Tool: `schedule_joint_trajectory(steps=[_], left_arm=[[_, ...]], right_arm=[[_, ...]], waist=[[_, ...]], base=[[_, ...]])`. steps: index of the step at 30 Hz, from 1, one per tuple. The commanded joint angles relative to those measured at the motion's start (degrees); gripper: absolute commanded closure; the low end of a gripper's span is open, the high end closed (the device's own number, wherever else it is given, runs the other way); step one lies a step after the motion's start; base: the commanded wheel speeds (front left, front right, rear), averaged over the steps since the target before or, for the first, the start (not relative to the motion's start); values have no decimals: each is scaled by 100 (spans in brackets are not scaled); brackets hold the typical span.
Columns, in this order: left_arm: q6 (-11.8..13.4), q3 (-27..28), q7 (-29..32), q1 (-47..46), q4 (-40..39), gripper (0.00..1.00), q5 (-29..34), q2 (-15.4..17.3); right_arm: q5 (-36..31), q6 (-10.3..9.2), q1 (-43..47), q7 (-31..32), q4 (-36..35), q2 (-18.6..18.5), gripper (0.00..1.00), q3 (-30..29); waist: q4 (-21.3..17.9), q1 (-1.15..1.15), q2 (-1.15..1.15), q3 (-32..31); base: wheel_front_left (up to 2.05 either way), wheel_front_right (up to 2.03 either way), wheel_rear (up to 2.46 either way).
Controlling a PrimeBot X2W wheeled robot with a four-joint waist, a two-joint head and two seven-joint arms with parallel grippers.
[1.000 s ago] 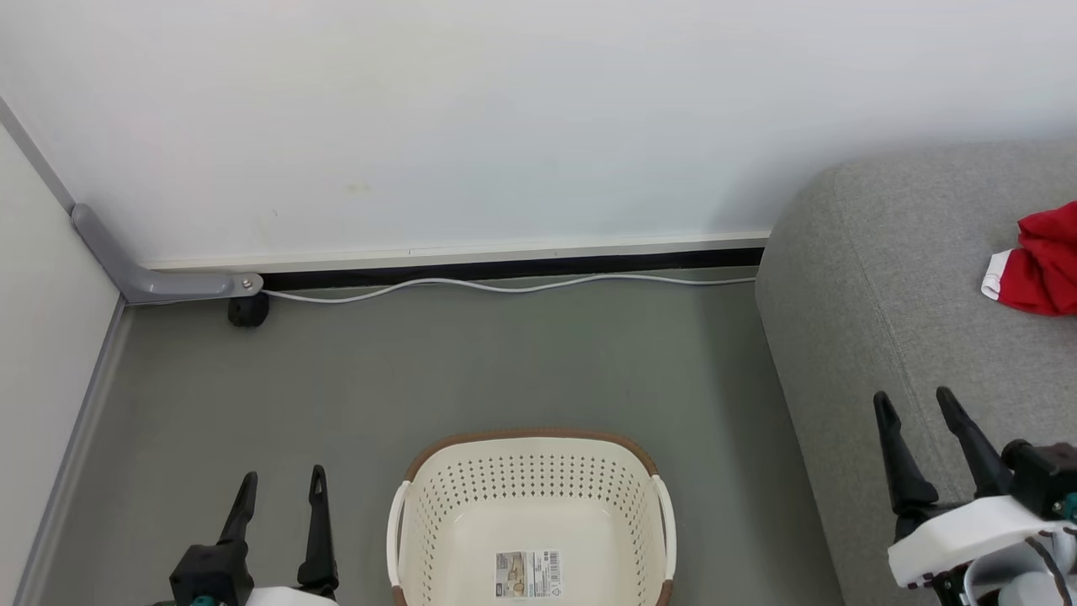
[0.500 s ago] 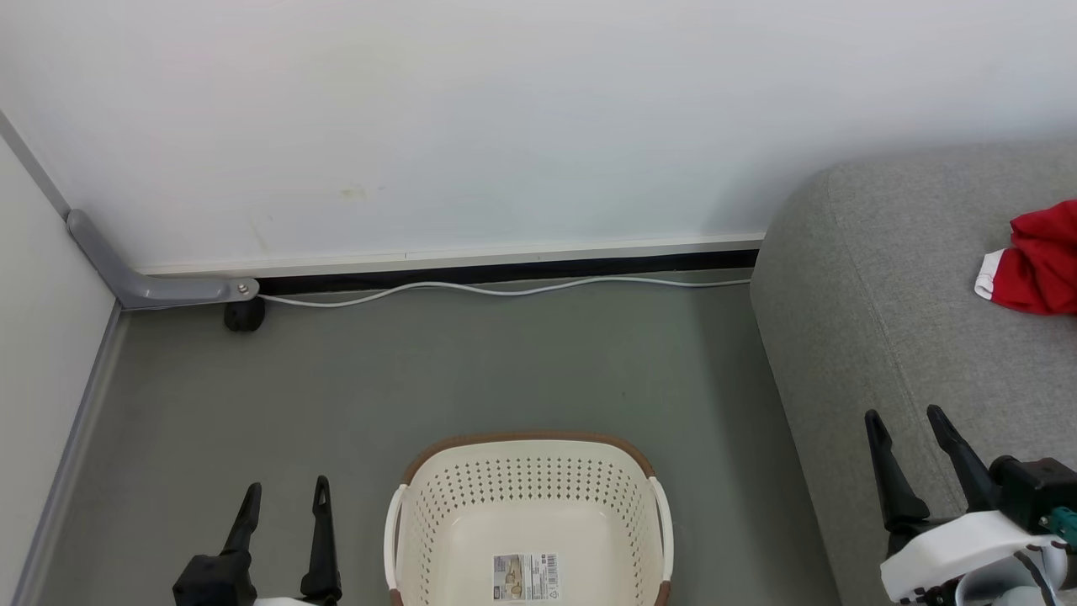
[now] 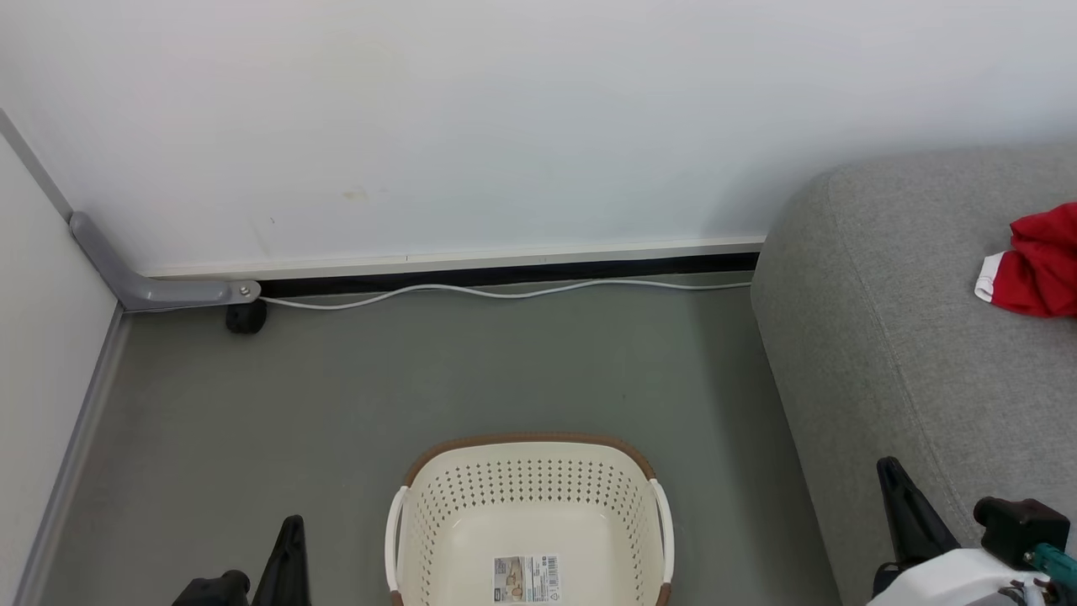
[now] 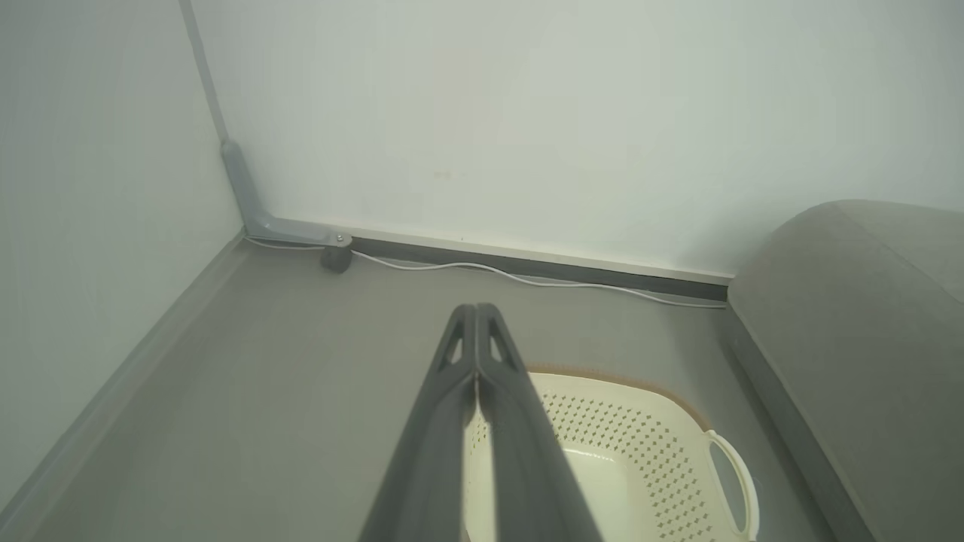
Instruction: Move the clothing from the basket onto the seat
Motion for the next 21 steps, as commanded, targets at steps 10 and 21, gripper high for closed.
schedule_joint_trajectory(steps=[10, 21], left_arm=[[-127, 115, 165, -218, -170, 100, -761, 52], [-240, 205, 365, -322, -199, 100, -1530, 58]], right_arm=[[685, 1, -187, 208, -222, -9, 100, -176], [1371, 2, -196, 415, -321, 70, 100, -315]], waist=[[13, -1, 0, 3], [27, -1, 0, -2]], base=[[0, 0, 0], [0, 0, 0]])
